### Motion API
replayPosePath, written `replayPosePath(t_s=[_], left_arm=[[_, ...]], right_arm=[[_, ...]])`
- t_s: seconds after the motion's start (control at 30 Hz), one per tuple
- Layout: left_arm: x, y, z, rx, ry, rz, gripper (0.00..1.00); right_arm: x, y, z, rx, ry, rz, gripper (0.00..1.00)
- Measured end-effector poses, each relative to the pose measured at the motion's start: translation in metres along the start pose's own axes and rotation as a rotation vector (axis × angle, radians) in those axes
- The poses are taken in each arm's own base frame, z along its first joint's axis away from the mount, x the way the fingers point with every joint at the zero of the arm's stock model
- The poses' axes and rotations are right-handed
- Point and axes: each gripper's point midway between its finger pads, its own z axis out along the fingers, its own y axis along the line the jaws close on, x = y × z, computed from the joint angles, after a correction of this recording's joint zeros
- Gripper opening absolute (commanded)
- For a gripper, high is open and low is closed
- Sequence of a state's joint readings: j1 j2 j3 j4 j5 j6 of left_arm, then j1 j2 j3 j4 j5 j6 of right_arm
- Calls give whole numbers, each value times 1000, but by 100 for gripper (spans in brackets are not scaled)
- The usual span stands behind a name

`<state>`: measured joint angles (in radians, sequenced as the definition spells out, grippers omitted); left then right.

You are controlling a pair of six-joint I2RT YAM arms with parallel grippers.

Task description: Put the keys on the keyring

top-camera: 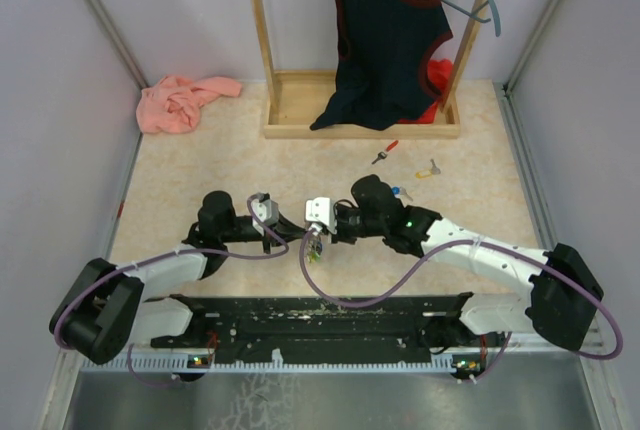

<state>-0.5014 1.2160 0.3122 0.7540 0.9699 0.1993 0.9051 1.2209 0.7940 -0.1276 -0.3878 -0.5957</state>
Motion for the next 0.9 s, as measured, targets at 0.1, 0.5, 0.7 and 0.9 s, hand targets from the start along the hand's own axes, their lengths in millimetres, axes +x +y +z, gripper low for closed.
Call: replayPosePath(t_s=[0.1, 0.5, 0.7, 0.9], left_arm=[[0, 0, 0, 2, 0, 0, 1], [0, -2, 1, 13, 1, -4, 1], [2, -3, 1, 20, 6, -13, 1], [3, -5, 0, 28, 9, -21, 1]], right_arm=[[-1, 1, 0, -5, -3, -1, 0], [-1, 2, 2, -11, -1, 0, 0], [-2, 3, 3, -15, -1, -2, 0], [-2, 5, 4, -20, 0, -4, 0]])
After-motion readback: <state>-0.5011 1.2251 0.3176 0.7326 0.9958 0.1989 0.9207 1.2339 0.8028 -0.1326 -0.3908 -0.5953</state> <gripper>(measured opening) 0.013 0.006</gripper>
